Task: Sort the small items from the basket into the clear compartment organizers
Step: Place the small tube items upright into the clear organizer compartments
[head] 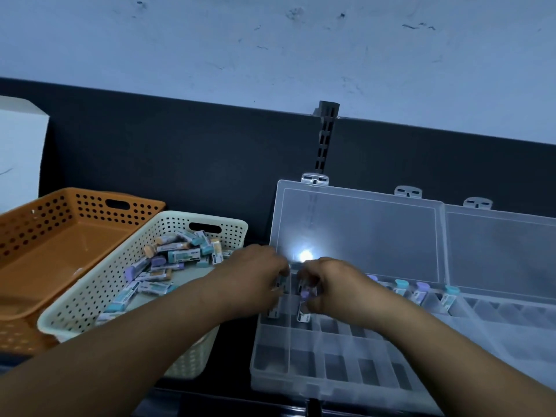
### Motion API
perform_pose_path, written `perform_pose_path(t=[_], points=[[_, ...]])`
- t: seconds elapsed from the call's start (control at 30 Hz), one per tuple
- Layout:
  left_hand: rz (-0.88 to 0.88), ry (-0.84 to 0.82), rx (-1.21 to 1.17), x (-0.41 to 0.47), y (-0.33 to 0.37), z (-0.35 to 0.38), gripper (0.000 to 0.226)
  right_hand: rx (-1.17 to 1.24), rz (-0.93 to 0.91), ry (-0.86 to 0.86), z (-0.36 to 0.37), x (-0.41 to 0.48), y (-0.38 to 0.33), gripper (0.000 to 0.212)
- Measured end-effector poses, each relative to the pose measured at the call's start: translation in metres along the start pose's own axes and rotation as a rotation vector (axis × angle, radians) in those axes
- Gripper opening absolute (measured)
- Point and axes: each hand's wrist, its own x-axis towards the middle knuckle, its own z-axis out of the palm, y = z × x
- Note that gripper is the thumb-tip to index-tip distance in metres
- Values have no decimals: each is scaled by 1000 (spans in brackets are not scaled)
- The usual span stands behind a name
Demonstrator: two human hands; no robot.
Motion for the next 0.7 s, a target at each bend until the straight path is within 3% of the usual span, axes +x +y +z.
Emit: perform_pose_path(t=[0.17,0.23,0.47,0.7], points=[[-142,159,-10,-20,-36,-35,51,8,-112,95,-19,12,-22,22],[-238,190,14,-35,-61,-47,54,-12,-148,103,-21,21,-40,38],[-491,134,101,-85,-122,-59,59,-70,-324,26,3,68,-109,58],[-554,55,-18,-102,-144,-38,66,-155,-288,-74,30,121,-154,58]])
